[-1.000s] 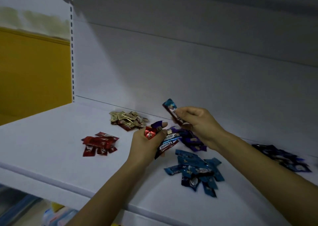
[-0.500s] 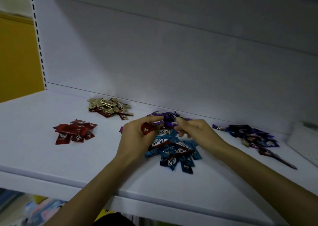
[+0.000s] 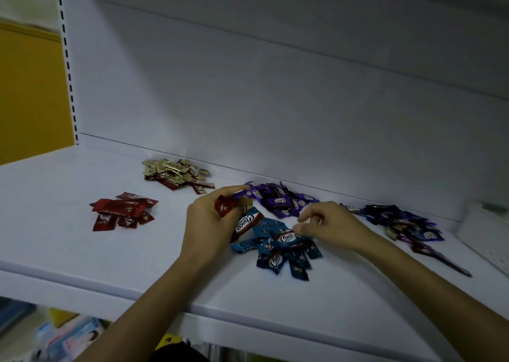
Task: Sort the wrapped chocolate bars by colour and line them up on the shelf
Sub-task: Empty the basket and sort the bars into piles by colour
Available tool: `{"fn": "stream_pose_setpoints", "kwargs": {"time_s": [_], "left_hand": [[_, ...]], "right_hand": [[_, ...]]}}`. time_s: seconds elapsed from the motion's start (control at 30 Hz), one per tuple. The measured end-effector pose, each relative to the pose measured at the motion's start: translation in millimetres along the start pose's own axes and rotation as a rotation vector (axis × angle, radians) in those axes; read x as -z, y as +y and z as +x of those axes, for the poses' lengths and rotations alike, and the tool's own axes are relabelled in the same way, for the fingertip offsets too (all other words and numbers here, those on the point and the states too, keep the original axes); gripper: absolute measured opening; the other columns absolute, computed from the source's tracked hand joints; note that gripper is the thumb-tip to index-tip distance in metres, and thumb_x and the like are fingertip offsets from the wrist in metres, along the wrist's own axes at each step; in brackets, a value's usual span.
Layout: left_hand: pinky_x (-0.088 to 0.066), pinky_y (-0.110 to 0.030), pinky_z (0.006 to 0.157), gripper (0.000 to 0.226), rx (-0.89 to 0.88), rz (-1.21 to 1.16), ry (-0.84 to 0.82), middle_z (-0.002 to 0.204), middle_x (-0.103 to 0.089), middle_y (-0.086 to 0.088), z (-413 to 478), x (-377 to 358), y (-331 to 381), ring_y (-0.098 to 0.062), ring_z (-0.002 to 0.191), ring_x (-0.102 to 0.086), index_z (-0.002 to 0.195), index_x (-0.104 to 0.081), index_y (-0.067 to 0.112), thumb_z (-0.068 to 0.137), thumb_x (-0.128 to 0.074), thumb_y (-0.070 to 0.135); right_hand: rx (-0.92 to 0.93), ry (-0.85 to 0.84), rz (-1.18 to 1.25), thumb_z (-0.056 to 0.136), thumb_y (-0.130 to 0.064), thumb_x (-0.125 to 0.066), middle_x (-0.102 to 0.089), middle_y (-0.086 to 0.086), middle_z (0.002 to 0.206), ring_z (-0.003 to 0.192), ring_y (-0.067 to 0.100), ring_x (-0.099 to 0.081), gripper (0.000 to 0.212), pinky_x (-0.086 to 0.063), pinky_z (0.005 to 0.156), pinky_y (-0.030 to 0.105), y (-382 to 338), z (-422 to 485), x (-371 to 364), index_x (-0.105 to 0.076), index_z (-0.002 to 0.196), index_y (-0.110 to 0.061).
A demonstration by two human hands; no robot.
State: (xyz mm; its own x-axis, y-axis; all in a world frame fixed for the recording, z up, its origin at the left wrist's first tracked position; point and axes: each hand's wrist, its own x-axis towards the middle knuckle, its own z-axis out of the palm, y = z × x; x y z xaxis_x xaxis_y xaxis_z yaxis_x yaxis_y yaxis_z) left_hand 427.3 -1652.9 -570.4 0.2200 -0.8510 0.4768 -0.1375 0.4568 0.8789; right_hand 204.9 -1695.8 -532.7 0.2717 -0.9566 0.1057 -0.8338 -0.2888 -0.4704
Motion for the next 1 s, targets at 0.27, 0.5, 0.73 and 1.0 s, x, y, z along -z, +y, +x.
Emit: {"fn": "stream_pose_setpoints", "kwargs": {"time_s": [0.27,0.5,0.73,1.0], "left_hand": [[-0.055,-0.017,0.076,0.044,-0.114,0.105,-0.026,0.087,-0.07,0.024,-6,-3,-3,0.006,0.085,-0.065,0.099,-0.068,0.04,0.084,-0.065,-0.001],[-0.055,-0.028,0.051,0.018,0.162,-0.115,0.051,0.069,-0.071,0.015,2,3,2,-0.006,0.061,-0.063,0.097,-0.066,0.041,0.092,-0.061,0.024],[-0.032,-0.017,0.033,0.013,0.357,-0.449,0.006,0.06,-0.066,-0.001,3,3,6,-0.01,0.034,-0.037,0.096,-0.074,0.024,0.091,-0.062,0.025],[-0.035,-0.019,0.035,0.008,0.352,-0.359,-0.137,0.051,-0.061,0.0,1,2,2,-0.012,0.034,-0.041,0.091,-0.066,0.005,0.089,-0.063,0.013]], "right_hand": [[0.168,-0.129,0.384,0.085,-0.041,-0.064,-0.065,-0.008,0.063,0.059,0.0,-0.06,0.024,-0.045,0.057,0.012,-64,-10,-26,-0.071,0.077,-0.02],[-0.076,-0.13,0.417,0.09,-0.023,-0.061,-0.061,-0.008,0.059,0.048,0.001,-0.05,0.016,-0.04,0.05,0.013,-36,9,3,-0.067,0.078,-0.016],[0.027,0.155,0.215,0.08,-0.043,-0.069,-0.052,-0.01,0.058,0.055,0.004,-0.048,0.027,-0.043,0.062,0.023,-27,15,-7,-0.06,0.071,-0.019],[0.35,-0.077,0.495,0.085,-0.028,-0.068,-0.071,-0.007,0.096,0.094,0.005,-0.065,0.009,-0.053,0.085,0.023,-90,22,-23,-0.071,0.093,-0.031]]}}
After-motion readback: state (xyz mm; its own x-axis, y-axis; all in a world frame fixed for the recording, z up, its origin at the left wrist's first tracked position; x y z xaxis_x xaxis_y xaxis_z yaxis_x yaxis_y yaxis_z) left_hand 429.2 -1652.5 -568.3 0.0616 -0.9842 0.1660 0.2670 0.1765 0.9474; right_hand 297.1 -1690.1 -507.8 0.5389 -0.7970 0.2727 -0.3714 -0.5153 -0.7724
